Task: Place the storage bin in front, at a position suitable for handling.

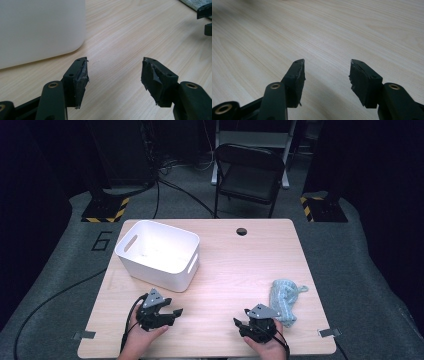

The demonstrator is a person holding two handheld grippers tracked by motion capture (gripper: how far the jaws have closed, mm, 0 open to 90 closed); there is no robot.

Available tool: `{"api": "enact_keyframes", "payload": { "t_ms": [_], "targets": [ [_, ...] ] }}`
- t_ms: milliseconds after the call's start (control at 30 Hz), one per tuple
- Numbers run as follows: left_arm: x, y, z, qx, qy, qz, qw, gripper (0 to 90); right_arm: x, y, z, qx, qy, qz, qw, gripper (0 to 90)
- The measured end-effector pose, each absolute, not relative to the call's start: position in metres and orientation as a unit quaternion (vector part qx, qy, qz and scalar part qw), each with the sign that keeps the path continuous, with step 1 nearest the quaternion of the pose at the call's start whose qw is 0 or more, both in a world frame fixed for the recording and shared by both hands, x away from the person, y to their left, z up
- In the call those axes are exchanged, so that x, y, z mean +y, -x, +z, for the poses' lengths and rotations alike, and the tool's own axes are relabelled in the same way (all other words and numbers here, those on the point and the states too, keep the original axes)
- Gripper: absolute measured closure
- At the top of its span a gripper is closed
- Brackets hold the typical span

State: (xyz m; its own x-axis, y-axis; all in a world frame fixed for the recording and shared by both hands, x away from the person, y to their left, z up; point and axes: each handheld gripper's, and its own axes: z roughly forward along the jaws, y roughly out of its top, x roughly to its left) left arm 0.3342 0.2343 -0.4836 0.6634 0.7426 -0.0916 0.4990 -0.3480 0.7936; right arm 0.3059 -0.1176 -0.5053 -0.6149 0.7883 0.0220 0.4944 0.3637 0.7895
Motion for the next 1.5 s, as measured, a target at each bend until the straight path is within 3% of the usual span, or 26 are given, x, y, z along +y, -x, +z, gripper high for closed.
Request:
{"api": "enact_keyframes", "payload": {
  "t_ms": [633, 1233, 1500],
  "targets": [
    [0.250, -0.329, -0.449, 0.410, -0.775, 0.161, 0.453, 42.4, -0.124, -0.300, -0.499, 0.788, -0.401, 0.422, 0.201, 45.2],
    [0.259, -0.340, -0.417, 0.420, -0.771, 0.182, 0.443, 40.8, -0.127, -0.297, -0.498, 0.778, -0.419, 0.432, 0.181, 47.2],
    [0.257, -0.349, -0.402, 0.414, -0.769, 0.197, 0.446, 44.7, -0.126, -0.298, -0.499, 0.782, -0.421, 0.425, 0.172, 49.0]
  ]
}}
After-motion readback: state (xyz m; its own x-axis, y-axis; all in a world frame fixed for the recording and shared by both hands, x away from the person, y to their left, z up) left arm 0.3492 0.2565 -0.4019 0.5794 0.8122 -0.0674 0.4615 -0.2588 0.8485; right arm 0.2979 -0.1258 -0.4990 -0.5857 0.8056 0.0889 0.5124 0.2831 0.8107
